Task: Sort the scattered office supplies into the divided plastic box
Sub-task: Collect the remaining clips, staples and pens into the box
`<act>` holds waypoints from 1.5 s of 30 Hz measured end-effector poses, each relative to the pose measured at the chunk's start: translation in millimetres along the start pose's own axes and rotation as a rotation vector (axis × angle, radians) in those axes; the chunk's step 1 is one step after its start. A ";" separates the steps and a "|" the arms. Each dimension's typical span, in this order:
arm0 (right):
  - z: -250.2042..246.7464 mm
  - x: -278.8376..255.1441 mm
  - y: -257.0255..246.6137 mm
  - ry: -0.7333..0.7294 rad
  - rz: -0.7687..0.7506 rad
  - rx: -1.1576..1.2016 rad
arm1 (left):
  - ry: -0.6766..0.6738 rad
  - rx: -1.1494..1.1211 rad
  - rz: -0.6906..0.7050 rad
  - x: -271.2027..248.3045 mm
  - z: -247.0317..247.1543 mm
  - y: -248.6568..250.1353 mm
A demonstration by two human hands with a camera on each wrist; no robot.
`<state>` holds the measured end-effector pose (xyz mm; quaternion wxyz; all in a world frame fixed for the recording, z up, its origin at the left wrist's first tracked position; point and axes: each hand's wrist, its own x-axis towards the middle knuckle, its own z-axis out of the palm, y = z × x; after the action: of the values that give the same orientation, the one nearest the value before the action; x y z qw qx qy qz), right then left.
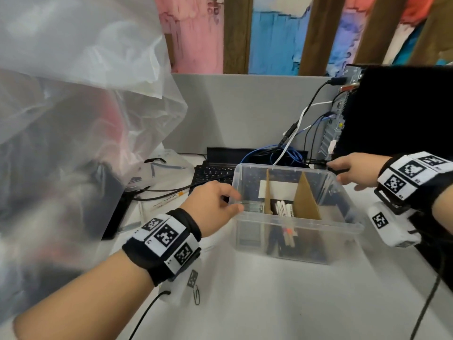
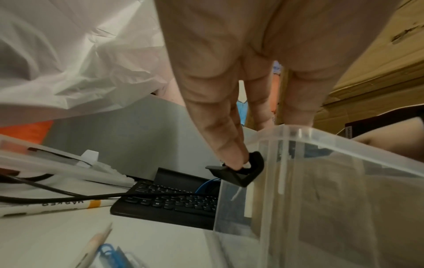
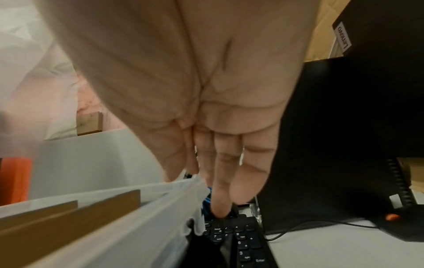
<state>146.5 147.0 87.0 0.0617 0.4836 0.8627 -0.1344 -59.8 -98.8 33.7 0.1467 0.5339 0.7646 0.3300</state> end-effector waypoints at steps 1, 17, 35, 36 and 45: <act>0.9 1.4 0.9 0.001 -0.015 0.030 | -0.014 -0.019 -0.026 2.0 -2.3 -1.5; 6.7 -43.3 -6.4 0.014 -0.195 -0.161 | 0.095 -0.103 -0.331 26.6 -14.1 10.5; 21.1 -75.8 -31.8 -0.229 -0.031 0.002 | 0.014 -0.435 -0.268 21.5 3.7 11.6; 22.8 -75.5 -32.6 -0.226 -0.027 0.031 | 0.026 -0.491 -0.273 23.3 3.5 9.3; 33.4 -74.3 -45.5 -0.188 -0.035 0.161 | 0.088 -0.332 -0.225 29.1 -2.6 0.4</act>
<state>146.0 53.8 80.4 0.1011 0.4570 0.8478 -0.2492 -72.2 -73.0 39.6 0.2349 0.3986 0.7602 0.4561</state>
